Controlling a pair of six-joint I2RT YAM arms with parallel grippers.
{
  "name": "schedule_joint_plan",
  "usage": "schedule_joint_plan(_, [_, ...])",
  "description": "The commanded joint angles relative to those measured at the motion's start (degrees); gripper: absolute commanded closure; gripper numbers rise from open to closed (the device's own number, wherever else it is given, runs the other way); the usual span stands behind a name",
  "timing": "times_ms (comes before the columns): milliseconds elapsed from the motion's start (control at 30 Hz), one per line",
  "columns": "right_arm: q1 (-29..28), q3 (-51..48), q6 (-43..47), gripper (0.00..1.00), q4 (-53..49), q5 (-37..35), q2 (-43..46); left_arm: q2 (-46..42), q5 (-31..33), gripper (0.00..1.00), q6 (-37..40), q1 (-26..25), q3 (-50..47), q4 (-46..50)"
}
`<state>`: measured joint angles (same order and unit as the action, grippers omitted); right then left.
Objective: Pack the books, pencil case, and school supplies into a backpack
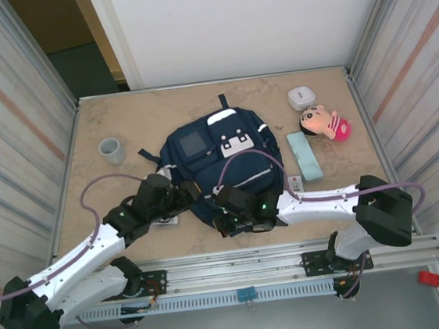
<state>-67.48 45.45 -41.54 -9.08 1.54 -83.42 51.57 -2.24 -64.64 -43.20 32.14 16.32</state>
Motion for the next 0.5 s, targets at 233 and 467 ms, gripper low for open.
schedule_joint_plan(233, [-0.01,1.99,1.06,1.00,0.12,1.11,0.61,0.76,4.46,0.43,-13.96,-6.88,-8.36,-5.23])
schedule_joint_plan(467, [-0.10,1.75,1.20,1.00,0.20,2.07,1.95,7.84,3.59,0.53,-15.78,-7.60,-8.50,-13.74])
